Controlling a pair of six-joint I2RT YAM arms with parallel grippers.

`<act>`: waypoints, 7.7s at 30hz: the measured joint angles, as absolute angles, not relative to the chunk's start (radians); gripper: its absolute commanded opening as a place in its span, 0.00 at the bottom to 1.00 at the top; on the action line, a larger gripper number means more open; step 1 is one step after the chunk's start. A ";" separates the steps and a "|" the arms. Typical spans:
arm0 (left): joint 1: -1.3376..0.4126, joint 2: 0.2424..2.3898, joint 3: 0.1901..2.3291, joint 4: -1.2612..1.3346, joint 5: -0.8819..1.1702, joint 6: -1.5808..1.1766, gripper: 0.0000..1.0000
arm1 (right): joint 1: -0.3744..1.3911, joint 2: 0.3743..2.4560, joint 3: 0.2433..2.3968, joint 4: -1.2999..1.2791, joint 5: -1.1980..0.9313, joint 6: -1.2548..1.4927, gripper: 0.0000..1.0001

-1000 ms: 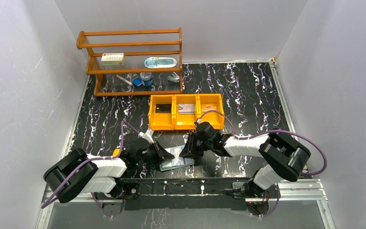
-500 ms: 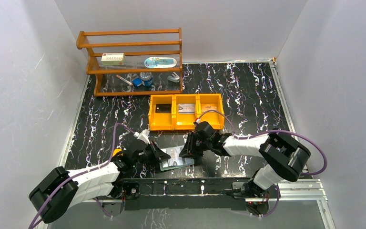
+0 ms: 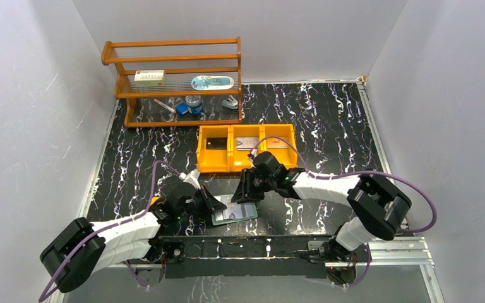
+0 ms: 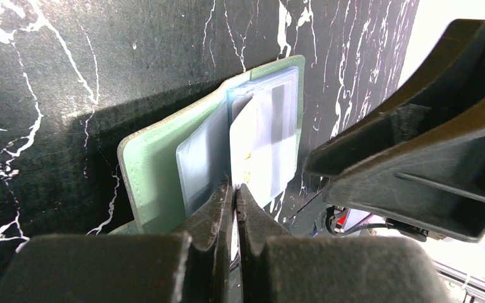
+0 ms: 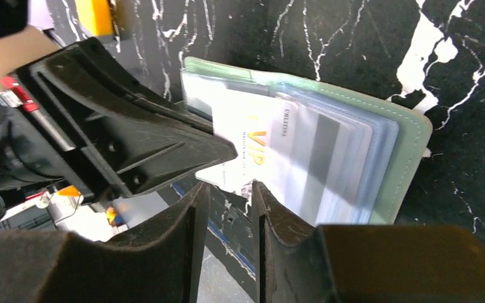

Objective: Take the credit cards out of the card holder

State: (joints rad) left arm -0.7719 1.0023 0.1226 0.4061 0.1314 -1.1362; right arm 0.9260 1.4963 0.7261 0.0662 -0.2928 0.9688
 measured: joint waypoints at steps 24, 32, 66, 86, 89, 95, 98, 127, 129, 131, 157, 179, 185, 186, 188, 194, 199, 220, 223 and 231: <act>-0.769 1.084 0.130 0.466 0.187 -1.106 0.03 | 0.924 1.624 0.591 0.348 -0.375 1.085 0.38; -0.768 0.971 0.161 0.326 0.133 -1.085 0.00 | 0.929 1.598 0.594 0.309 -0.335 1.088 0.40; -0.731 0.840 0.391 0.026 0.164 -0.810 0.00 | 0.776 1.020 0.466 0.125 -0.042 0.936 0.71; -0.553 1.007 0.271 0.664 0.656 -1.068 0.00 | 0.677 1.270 0.360 0.833 -0.588 1.167 0.49; -0.553 1.008 0.278 0.686 0.678 -1.075 0.00 | 0.691 1.340 0.406 0.928 -0.624 1.203 0.42; -0.553 0.973 0.278 0.718 0.674 -1.101 0.00 | 0.722 1.419 0.402 1.098 -0.673 1.299 0.27; -0.553 0.970 0.278 0.730 0.672 -1.109 0.00 | 0.723 1.419 0.400 1.105 -0.679 1.303 0.15; -0.553 0.748 0.606 -0.157 0.131 -0.687 0.98 | 0.728 1.125 0.521 0.336 -0.338 0.903 0.00; -0.553 0.724 0.657 -0.251 0.031 -0.645 0.98 | 0.728 1.106 0.566 0.249 -0.275 0.849 0.00; -0.553 0.707 0.694 -0.323 -0.046 -0.607 0.98 | 0.728 1.098 0.614 0.168 -0.212 0.795 0.00; -0.553 0.612 0.653 -0.511 -0.378 -0.471 0.98 | 0.743 1.666 1.221 -0.126 0.209 0.067 0.00; -0.553 0.548 0.653 -0.509 -0.385 -0.456 0.98 | 0.799 1.943 1.412 -0.128 0.341 -0.597 0.00; -0.553 0.580 0.653 -0.511 -0.383 -0.441 0.98 | 0.801 1.979 1.425 -0.138 0.385 -0.668 0.00; -0.553 0.580 0.653 -0.513 -0.385 -0.440 0.98 | 0.802 1.991 1.431 -0.140 0.392 -0.676 0.00; -0.553 0.574 0.653 -0.519 -0.389 -0.438 0.98 | 0.804 2.020 1.441 -0.141 0.406 -0.689 0.01; -0.553 0.498 0.653 -0.537 -0.435 -0.439 0.98 | 0.807 2.055 1.446 -0.161 0.421 -0.701 0.05; -0.552 0.433 0.653 -0.544 -0.474 -0.443 0.98 | 0.812 2.057 1.446 -0.173 0.422 -0.702 0.20; -0.552 0.459 0.653 -0.555 -0.488 -0.446 0.98 | 0.813 2.045 1.447 -0.216 0.339 -0.638 0.32; -0.552 0.467 0.653 -0.555 -0.488 -0.446 0.98 | 0.813 2.027 1.446 -0.220 0.318 -0.614 0.33; -0.552 0.494 0.653 -0.555 -0.480 -0.446 0.98 | 0.814 1.831 1.372 -0.204 0.274 -0.436 0.54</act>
State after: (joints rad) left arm -0.5518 0.4942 0.6533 -0.5549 -0.4797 -0.4458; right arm 0.8139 1.8305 1.3716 -0.2035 0.2741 -0.4362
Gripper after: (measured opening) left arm 0.983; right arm 0.390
